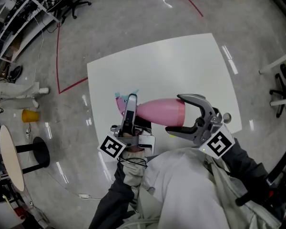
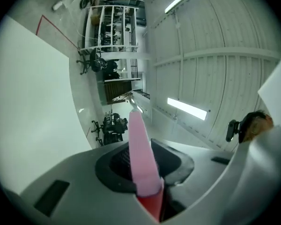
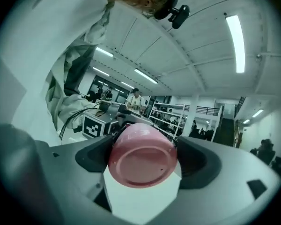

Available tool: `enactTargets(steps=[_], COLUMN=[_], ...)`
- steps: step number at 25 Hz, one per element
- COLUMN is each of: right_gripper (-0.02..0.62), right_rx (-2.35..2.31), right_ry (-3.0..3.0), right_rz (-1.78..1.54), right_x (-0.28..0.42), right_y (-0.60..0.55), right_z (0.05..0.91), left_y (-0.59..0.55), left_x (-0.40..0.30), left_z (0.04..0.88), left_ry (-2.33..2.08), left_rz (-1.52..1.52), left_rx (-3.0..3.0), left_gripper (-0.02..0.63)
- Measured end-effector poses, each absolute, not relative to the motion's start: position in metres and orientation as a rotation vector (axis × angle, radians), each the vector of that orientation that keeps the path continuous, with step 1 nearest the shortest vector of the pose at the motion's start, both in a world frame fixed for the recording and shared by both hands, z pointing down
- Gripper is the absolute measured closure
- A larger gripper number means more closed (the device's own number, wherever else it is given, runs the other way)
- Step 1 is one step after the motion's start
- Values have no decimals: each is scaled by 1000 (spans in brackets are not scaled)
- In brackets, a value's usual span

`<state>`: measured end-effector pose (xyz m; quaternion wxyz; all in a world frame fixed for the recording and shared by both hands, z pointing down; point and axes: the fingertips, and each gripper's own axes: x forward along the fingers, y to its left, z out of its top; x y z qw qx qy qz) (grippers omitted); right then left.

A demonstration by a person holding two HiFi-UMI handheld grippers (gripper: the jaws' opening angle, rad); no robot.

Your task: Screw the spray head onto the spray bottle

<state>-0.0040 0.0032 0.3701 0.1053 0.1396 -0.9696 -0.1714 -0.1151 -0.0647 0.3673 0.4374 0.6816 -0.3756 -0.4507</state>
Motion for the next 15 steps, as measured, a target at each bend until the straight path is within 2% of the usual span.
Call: enactTargets(steps=[4, 8, 11, 15], right_gripper=[191, 190, 190, 190], right_rx=[378, 375, 307, 412], right_ry=[-2861, -2949, -2896, -2748], right_rz=[-308, 77, 25, -270], right_x=[-3, -4, -7, -5], right_y=[-1, -10, -9, -7], right_z=[381, 387, 397, 422], left_y=[-61, -58, -57, -54], left_x=[-113, -112, -112, -107], left_z=[370, 368, 371, 370], left_ry=[-946, -968, -981, -1048], left_rz=[-1100, -1089, -1064, -984], left_rx=[1722, 1799, 1844, 2031], left_gripper=[502, 502, 502, 503])
